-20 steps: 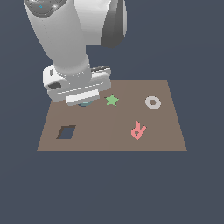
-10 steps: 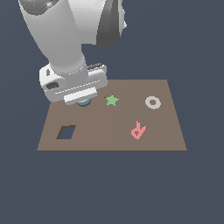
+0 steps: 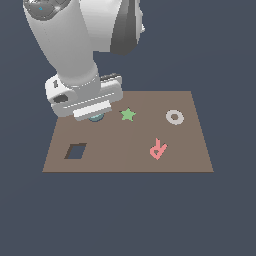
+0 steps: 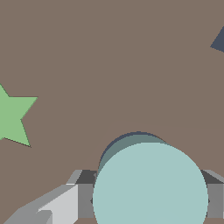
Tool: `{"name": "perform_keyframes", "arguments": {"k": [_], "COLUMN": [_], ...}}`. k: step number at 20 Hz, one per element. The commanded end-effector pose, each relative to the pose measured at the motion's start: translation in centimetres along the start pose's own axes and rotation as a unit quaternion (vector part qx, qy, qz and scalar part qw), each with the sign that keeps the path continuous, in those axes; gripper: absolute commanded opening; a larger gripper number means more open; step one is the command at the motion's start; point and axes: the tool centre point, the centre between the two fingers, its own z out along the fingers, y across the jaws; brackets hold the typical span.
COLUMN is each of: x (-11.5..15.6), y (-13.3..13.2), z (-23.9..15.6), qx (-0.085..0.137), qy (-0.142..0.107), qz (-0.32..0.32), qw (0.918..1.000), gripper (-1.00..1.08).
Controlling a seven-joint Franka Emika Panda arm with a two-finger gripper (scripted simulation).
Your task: Insert a designated object into the corresponding slot on a board.
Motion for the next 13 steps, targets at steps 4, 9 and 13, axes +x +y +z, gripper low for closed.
{"name": "perform_keyframes", "arguments": {"k": [4,9,13], "x": [0.01,0.01,0.01], "y": [0.0,0.0,0.0], "z": [0.66,0.66,0.66], "qx": [0.0,0.0,0.0], "qy": [0.0,0.0,0.0], "qz": [0.0,0.0,0.0], "qw": [1.0,1.0,1.0], "gripper": [1.0,1.0,1.0]}}
